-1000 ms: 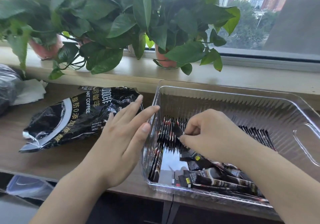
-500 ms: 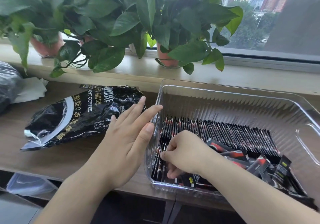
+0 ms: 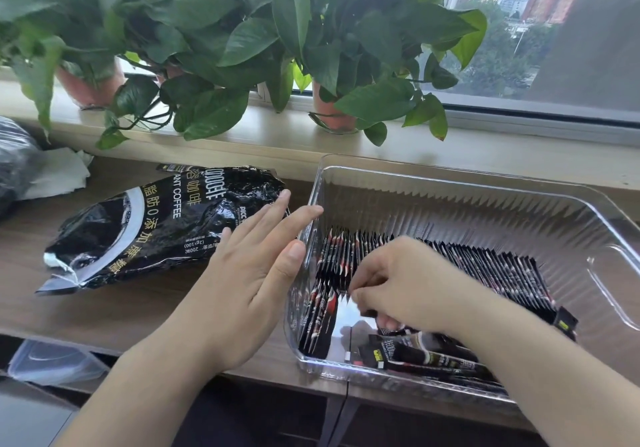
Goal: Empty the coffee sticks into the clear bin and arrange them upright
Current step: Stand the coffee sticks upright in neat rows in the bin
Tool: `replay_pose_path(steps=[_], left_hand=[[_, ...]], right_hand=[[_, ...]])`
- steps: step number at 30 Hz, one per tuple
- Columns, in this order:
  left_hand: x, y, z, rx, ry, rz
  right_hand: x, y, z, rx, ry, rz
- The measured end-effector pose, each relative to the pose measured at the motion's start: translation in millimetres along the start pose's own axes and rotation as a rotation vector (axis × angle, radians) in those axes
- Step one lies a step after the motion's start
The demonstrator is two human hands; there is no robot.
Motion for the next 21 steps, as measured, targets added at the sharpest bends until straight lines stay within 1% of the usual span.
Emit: replay_pose_path(steps=[2, 4, 6, 7, 10, 12, 13, 18, 21], left_hand=[[0, 0, -1, 0.007, -0.003, 0.004], [0, 0, -1, 0.018, -0.003, 0.008], [0, 1, 0, 0.022, -0.008, 0.013], [0, 0, 0, 0.023, -0.010, 0.015], [0, -1, -1, 0.035, -0.015, 0.027], [0, -1, 0, 0.050, -0.023, 0.037], [0, -1, 0, 0.057, -0.027, 0.038], [1, -1, 2, 0.084, -0.023, 0.048], [1, -1, 3, 0.097, -0.019, 0.045]], right_hand=[[-23, -8, 7, -0.029, -0.060, 0.053], [-41, -18, 13, -0.079, -0.208, 0.055], [-44, -25, 20, -0.118, -0.367, -0.046], [-42, -28, 24, -0.122, -0.399, -0.106], [-31, -36, 33, -0.116, -0.416, -0.243], [-26, -38, 38, -0.105, -0.367, -0.285], [-23, -37, 40, -0.109, -0.366, -0.295], [-10, -33, 37, -0.210, -0.565, -0.243], [-10, -37, 34, -0.227, -0.673, -0.217]])
Point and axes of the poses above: each hand's wrist, its own y-axis towards the middle knuckle, its own x-axis out of the palm, z = x × y, the point moved 6 cm from there along y, towards the middle knuckle, and after that the axes turned 10 degrees about -y, right-handed, at the moved point
